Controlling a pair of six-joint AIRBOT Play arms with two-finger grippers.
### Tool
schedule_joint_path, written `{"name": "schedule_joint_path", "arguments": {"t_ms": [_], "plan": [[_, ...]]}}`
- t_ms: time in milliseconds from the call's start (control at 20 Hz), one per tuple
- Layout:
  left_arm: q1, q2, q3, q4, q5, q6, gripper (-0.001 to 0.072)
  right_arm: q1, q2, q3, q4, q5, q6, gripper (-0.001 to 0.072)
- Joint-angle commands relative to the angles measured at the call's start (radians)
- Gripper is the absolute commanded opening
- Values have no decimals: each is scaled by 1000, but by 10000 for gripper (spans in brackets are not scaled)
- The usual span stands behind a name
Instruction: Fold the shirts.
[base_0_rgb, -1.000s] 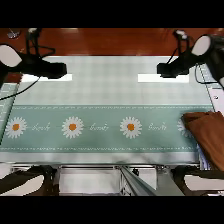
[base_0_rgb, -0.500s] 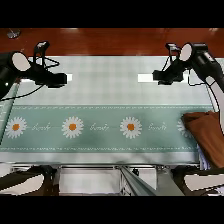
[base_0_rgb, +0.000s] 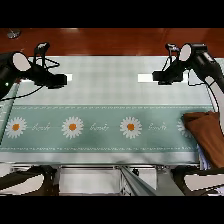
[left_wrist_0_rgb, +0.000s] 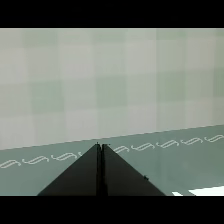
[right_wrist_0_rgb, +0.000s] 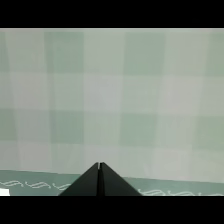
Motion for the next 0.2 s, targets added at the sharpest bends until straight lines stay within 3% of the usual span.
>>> {"name": "schedule_joint_path", "arguments": {"t_ms": [0, 150], "plan": [[1, -1, 0, 0, -1, -1, 18, 0, 0, 1, 0, 0, 1, 19], [1, -1, 0, 0, -1, -1, 18, 0, 0, 1, 0, 0, 1, 19]]}}
